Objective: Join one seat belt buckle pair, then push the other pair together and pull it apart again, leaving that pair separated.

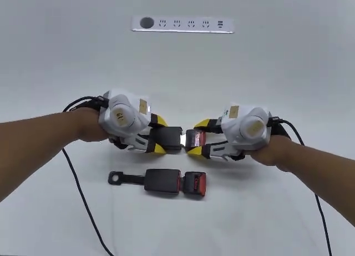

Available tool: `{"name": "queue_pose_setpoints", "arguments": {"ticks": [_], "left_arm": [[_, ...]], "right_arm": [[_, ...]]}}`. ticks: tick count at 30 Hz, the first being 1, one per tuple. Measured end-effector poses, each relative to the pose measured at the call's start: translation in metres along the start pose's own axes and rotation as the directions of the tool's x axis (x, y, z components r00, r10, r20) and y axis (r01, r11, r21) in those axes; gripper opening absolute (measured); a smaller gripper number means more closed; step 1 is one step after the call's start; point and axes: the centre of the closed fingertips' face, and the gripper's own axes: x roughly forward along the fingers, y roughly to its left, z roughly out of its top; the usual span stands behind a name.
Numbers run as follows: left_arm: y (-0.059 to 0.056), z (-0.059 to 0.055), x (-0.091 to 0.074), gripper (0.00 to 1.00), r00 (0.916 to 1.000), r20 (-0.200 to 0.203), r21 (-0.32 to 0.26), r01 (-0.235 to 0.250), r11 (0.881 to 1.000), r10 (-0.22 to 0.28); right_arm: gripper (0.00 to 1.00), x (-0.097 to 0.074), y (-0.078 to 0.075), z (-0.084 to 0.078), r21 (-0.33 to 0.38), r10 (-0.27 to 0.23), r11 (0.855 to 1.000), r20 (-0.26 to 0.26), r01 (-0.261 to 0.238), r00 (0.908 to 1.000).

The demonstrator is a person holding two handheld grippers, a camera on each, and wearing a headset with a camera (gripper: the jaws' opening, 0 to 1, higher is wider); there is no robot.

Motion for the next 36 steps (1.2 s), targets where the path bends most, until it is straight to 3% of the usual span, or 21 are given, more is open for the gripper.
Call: {"name": "queue_pose_setpoints", "arguments": {"ticks": [36], "left_arm": [[0.0001,-0.0001,-0.0026,0.34,0.9997,-0.019,0.008,0.013,1.0,-0.012]], "right_arm": [[0.35,0.0034,0.0015,0.0029,-0.023,-0.01,1.0,-0.022,0.009,0.9997]]}}
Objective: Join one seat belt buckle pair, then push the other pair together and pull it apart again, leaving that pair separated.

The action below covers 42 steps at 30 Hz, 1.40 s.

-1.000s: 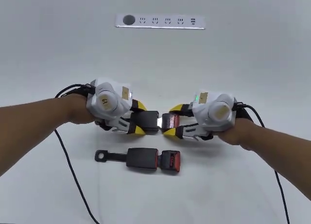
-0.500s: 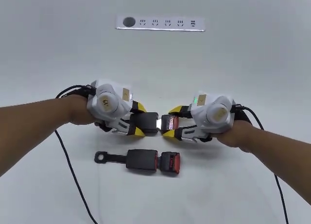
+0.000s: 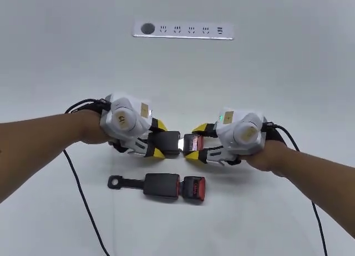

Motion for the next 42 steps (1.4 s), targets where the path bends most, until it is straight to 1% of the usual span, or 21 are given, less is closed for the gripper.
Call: {"name": "queue_pose_setpoints", "arguments": {"ticks": [9,22,25,29,31,36,42], "left_arm": [[0.0,0.0,0.0,0.34,1.0,0.006,0.0,0.001,1.0,-0.001],[-0.001,0.0,0.0,0.35,1.0,-0.001,0.009,0.006,1.0,-0.006],[-0.001,0.0,-0.001,0.35,1.0,0.0,0.008,0.001,1.0,-0.001],[-0.004,-0.004,-0.007,0.35,1.0,0.0,0.016,0.005,1.0,-0.005],[-0.005,-0.003,-0.007,0.35,1.0,0.004,0.013,0.002,1.0,-0.002],[-0.004,-0.004,-0.008,0.35,1.0,0.004,0.02,0.003,1.0,-0.004],[-0.005,-0.004,-0.009,0.35,0.9999,0.016,0.019,0.004,1.0,-0.004]], "right_arm": [[0.35,0.001,-0.001,0.0,-0.007,-0.001,1.0,0.008,0.001,1.0],[0.35,-0.003,0.001,-0.001,-0.004,-0.004,1.0,0.011,0.004,0.9999],[0.35,-0.006,0.002,-0.002,-0.003,-0.004,1.0,0.01,0.004,0.9999],[0.35,-0.01,0.002,-0.006,-0.005,-0.001,1.0,0.01,0.001,1.0],[0.35,-0.011,0.0,-0.006,-0.003,0.0,1.0,0.011,0.0,0.9999],[0.35,-0.012,0.0,-0.007,-0.003,0.007,1.0,0.015,-0.007,0.9999],[0.35,-0.027,-0.003,-0.018,0.014,-0.002,1.0,0.03,0.002,0.9996]]}}
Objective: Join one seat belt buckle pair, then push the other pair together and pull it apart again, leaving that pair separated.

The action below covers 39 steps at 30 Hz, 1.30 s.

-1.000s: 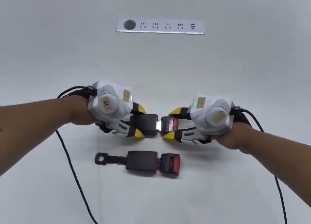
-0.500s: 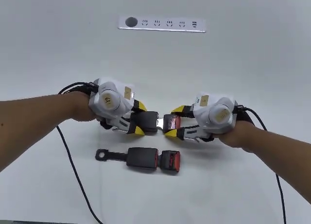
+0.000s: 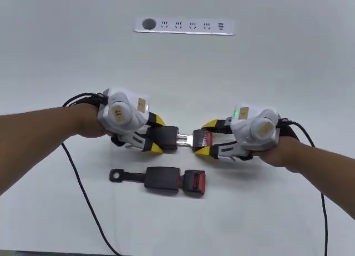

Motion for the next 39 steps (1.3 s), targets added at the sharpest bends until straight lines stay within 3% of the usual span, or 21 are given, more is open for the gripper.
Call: {"name": "queue_pose_setpoints", "arguments": {"ticks": [17,39], "left_arm": [[0.001,-0.002,0.003,0.35,0.9999,-0.004,-0.014,-0.01,1.0,0.01],[0.001,-0.001,0.005,0.35,0.9999,-0.015,-0.013,-0.009,1.0,0.009]], "right_arm": [[0.35,-0.027,-0.007,-0.02,0.006,-0.007,1.0,0.011,0.007,0.9999],[0.36,-0.059,-0.018,-0.041,0.026,-0.019,0.999,-0.015,0.02,0.9997]]}}
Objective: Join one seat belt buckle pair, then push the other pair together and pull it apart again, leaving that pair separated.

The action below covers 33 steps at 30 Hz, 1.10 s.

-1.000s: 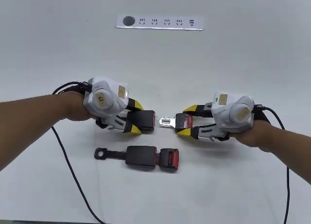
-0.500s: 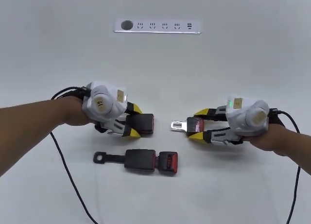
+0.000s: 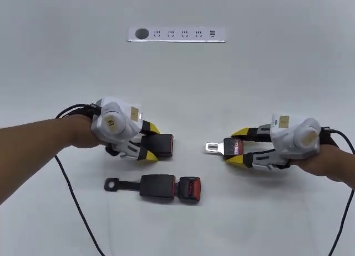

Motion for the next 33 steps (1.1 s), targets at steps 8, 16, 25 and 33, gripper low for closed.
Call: {"name": "queue_pose_setpoints", "arguments": {"ticks": [8,16,25,33], "left_arm": [[0.0,0.001,0.0,0.35,1.0,-0.006,0.008,-0.001,1.0,0.001],[0.0,0.004,0.001,0.36,0.9997,-0.023,0.038,-0.002,0.999,0.003],[-0.001,0.002,-0.001,0.37,0.9979,-0.058,0.071,-0.024,0.997,0.028],[0.009,0.018,-0.015,0.66,0.9932,0.021,-0.071,-0.113,0.991,0.115]], "right_arm": [[0.36,-0.003,-0.002,-0.004,-0.004,0.004,1.0,-0.009,-0.004,1.0],[0.36,-0.003,-0.001,-0.005,-0.013,-0.001,1.0,-0.027,0.001,0.9996],[0.42,-0.003,-0.008,-0.006,-0.038,-0.072,0.997,-0.044,0.071,0.9964],[0.81,-0.012,-0.017,0.01,0.086,-0.161,0.984,0.011,0.159,0.9869]]}}
